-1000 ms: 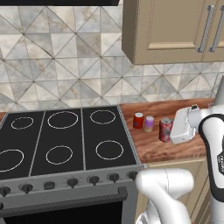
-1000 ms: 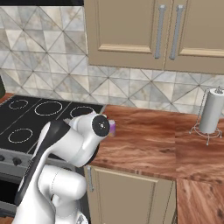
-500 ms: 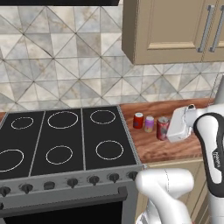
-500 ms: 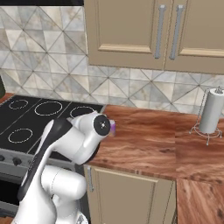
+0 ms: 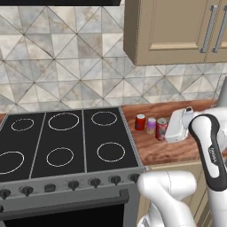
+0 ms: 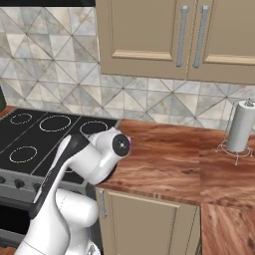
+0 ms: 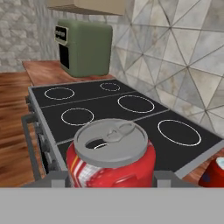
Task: Four empty soda cans are scattered around the kitchen. Gather all the cans and cluster them next to the stove for recycling.
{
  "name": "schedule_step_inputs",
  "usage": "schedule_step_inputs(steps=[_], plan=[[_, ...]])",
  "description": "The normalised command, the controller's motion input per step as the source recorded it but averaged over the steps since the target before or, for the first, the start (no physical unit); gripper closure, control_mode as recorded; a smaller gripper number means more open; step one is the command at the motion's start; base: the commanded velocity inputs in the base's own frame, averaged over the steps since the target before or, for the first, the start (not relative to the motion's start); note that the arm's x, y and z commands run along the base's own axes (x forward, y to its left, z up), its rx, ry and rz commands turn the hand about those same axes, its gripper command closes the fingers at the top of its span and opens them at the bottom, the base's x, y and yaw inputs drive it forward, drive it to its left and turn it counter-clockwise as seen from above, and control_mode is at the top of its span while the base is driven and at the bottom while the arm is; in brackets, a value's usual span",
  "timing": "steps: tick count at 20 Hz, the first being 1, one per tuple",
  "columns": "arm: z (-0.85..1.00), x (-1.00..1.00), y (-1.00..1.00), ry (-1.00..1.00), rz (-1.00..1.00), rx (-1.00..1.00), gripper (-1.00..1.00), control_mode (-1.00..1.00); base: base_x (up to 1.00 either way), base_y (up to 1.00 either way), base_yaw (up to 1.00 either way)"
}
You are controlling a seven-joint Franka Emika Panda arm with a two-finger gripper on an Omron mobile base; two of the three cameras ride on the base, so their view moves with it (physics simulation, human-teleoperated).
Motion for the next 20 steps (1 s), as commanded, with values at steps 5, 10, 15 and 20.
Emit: schedule_step_inputs(steps=[5,10,15,20], plan=[[-0.25,0.20,-0.18,-0.01,-0.01,0.01,1.00,-1.00,0.00,0.00,0.00],[-0.20,0.22,-0.12,0.02,-0.05,0.01,1.00,-1.00,0.00,0.00,0.00],[-0.27,0.26,-0.04,0.05,-0.05,0.02,1.00,-1.00,0.00,0.00,0.00],[-0.26,0.24,0.00,0.04,-0.05,0.01,1.00,-1.00,0.00,0.00,0.00]])
